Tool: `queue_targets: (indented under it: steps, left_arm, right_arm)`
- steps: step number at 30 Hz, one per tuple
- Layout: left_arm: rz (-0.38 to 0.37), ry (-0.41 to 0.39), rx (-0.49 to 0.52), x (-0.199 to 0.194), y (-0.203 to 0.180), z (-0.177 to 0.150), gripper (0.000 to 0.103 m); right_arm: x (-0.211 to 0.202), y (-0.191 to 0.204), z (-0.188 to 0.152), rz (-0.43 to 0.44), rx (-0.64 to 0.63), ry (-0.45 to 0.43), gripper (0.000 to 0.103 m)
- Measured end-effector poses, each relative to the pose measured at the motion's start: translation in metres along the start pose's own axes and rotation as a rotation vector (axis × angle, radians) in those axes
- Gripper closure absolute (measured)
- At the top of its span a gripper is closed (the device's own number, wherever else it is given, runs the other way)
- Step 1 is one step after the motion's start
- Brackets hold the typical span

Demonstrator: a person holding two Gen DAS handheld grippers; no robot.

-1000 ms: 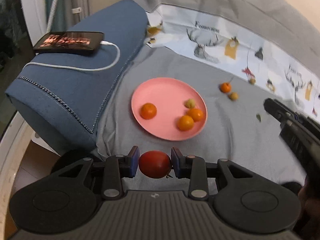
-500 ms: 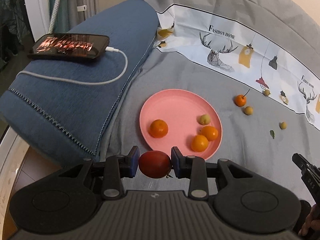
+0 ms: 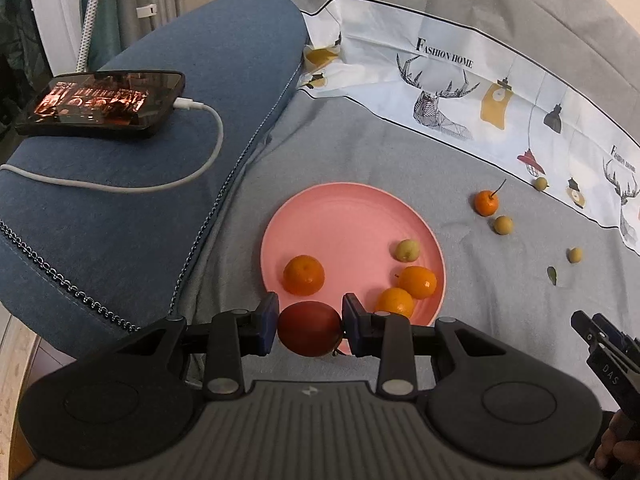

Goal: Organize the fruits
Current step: 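Grasp a small yellow fruit with the right gripper while the left gripper holds its tomato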

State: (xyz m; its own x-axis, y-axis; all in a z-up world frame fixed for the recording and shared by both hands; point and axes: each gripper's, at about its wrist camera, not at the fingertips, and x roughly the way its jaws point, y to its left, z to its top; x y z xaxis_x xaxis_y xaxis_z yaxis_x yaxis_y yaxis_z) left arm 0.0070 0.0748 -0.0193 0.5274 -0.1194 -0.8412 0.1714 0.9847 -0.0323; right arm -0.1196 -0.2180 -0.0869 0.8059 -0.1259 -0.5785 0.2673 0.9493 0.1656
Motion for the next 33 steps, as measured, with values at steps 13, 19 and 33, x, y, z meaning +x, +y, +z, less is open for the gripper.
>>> queue_targets:
  steps: [13, 19, 33]
  left_arm:
    - [0.004, -0.064, -0.032, -0.068, 0.027, -0.041, 0.065]
    - [-0.001, -0.109, -0.067, -0.106, 0.046, -0.074, 0.065]
    - [-0.017, -0.175, -0.13, -0.15, 0.088, -0.111, 0.065]
  right_arm:
    - [-0.07, 0.023, 0.007, 0.035, 0.029, -0.045, 0.034]
    - [-0.112, 0.04, 0.001, 0.046, 0.015, -0.077, 0.022]
    - [-0.168, 0.093, -0.01, 0.097, -0.084, -0.135, 0.007]
